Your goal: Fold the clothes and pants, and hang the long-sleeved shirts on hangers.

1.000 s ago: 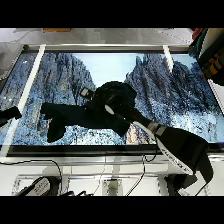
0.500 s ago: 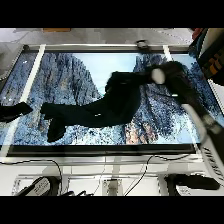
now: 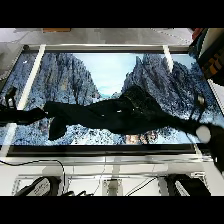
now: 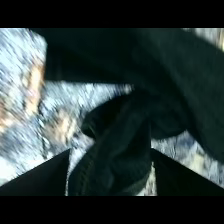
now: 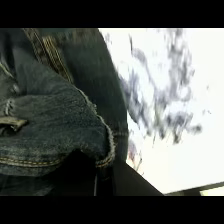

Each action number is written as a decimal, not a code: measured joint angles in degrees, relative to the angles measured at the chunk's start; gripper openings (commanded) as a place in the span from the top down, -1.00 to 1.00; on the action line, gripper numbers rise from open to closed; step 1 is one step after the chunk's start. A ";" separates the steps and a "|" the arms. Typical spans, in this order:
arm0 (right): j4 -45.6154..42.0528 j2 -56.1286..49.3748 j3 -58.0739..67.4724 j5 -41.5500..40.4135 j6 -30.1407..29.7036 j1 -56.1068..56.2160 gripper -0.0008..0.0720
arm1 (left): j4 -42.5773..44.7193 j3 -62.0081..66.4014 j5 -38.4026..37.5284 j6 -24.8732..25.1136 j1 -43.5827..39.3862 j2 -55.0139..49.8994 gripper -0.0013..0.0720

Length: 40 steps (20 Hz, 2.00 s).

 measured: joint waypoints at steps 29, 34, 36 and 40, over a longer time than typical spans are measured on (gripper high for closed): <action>5.07 14.29 -11.80 -11.82 1.84 -1.09 0.91 | -11.13 15.89 25.90 -18.18 -11.78 -32.89 0.88; 5.05 14.29 -11.80 -14.25 1.84 -1.09 0.91 | -11.23 18.43 26.27 -17.22 -11.96 -33.42 0.89; 4.66 13.97 -11.78 -20.00 1.84 -1.16 0.91 | -11.76 21.97 25.81 -15.69 -12.00 -32.94 0.89; 4.17 8.20 -8.31 -34.82 2.29 -3.61 0.91 | -12.31 34.10 25.94 -13.81 -12.00 -30.69 0.89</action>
